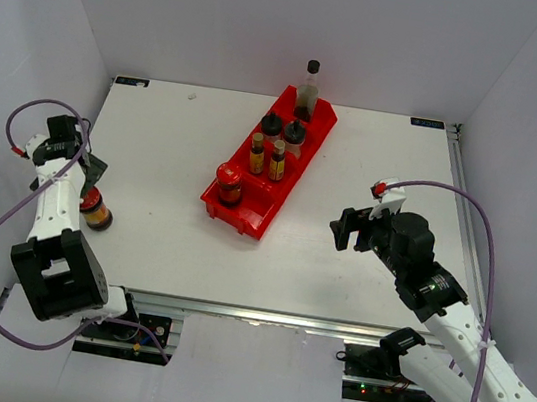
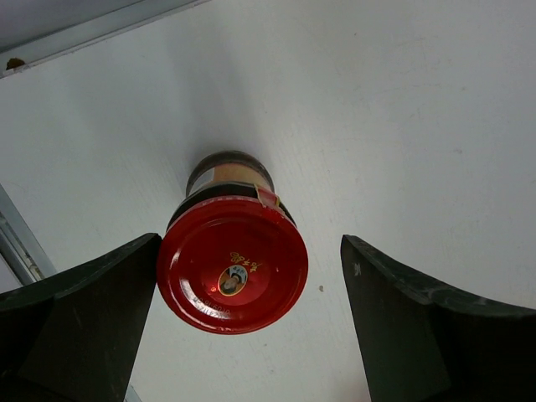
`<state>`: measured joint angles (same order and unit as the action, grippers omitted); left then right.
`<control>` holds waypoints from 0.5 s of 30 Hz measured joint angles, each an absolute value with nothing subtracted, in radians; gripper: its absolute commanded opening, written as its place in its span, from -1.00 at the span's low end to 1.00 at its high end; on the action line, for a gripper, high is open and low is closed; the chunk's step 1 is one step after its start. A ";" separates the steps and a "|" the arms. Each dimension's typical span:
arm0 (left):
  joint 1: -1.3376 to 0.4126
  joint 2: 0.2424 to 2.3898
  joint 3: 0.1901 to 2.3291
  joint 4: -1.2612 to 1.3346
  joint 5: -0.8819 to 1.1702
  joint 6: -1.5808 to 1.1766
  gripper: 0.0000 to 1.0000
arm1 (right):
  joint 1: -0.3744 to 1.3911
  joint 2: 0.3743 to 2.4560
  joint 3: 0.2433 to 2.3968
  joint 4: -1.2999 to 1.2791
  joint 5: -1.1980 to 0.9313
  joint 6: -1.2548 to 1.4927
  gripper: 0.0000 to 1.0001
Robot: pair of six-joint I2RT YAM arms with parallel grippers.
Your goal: Organize the condiment bottles
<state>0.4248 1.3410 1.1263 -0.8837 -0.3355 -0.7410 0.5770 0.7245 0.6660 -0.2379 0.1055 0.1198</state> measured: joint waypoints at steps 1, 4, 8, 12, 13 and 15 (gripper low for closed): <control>0.425 1.348 1.117 -0.876 -0.336 -0.741 0.96 | 0.577 0.724 0.666 -0.238 0.105 0.120 0.78; 0.425 1.367 1.086 -0.861 -0.335 -0.741 0.95 | 0.577 0.721 0.666 -0.238 0.105 0.120 0.78; 0.425 1.385 1.062 -0.846 -0.334 -0.742 0.91 | 0.577 0.719 0.666 -0.237 0.105 0.120 0.78; 0.425 1.396 1.053 -0.829 -0.334 -0.741 0.78 | 0.577 0.719 0.666 -0.237 0.105 0.120 0.78; 0.425 1.399 1.053 -0.825 -0.334 -0.740 0.73 | 0.577 0.719 0.666 -0.237 0.105 0.120 0.78; 0.425 1.403 1.052 -0.820 -0.335 -0.742 0.57 | 0.577 0.719 0.666 -0.237 0.105 0.120 0.78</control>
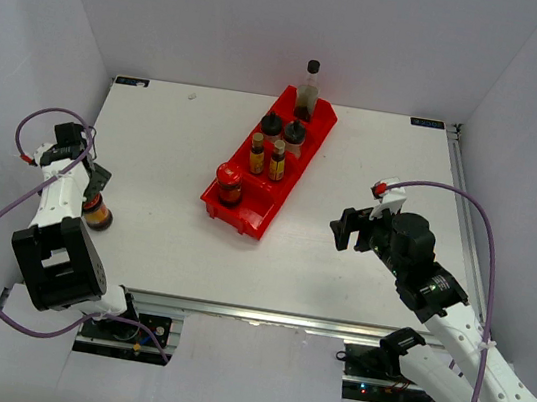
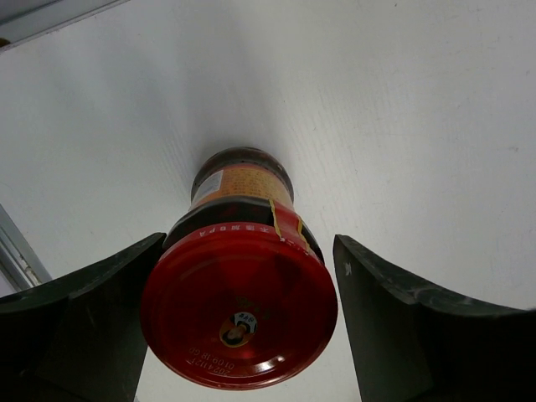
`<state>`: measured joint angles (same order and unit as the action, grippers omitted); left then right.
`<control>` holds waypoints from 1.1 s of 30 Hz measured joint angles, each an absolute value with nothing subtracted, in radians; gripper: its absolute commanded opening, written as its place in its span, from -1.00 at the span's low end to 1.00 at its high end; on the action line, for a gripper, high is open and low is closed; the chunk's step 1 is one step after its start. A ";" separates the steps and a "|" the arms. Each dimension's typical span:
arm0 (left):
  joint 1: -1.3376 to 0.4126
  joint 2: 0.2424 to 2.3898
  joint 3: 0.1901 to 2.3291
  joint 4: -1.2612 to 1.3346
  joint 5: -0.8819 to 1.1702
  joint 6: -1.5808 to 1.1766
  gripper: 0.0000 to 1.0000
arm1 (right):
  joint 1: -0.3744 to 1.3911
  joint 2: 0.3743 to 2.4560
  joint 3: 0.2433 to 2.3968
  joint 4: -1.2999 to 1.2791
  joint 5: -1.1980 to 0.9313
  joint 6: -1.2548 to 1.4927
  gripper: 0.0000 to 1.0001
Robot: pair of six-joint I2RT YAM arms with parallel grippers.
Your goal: Organize the condiment bottles
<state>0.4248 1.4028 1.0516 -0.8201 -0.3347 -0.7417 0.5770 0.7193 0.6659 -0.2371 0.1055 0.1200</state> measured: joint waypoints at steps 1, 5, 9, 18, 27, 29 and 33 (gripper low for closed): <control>0.425 1.403 1.049 -0.817 -0.335 -0.742 0.45 | 0.577 0.719 0.666 -0.237 0.105 0.120 0.78; 0.426 1.403 1.037 -0.801 -0.336 -0.734 -0.16 | 0.577 0.719 0.666 -0.237 0.105 0.120 0.78; 0.426 1.402 1.032 -0.784 -0.336 -0.724 -0.97 | 0.577 0.719 0.666 -0.237 0.105 0.120 0.78; 0.428 1.403 1.033 -0.766 -0.302 -0.639 -1.00 | 0.577 0.719 0.666 -0.237 0.106 0.120 0.78; 0.339 1.400 1.071 -0.817 -0.216 -0.485 -1.00 | 0.577 0.720 0.666 -0.237 0.106 0.120 0.78; 0.295 1.403 1.110 -0.847 -0.200 -0.463 -1.00 | 0.577 0.719 0.666 -0.237 0.106 0.120 0.78; 0.202 1.405 1.202 -0.885 -0.181 -0.433 -1.00 | 0.577 0.718 0.666 -0.237 0.109 0.120 0.78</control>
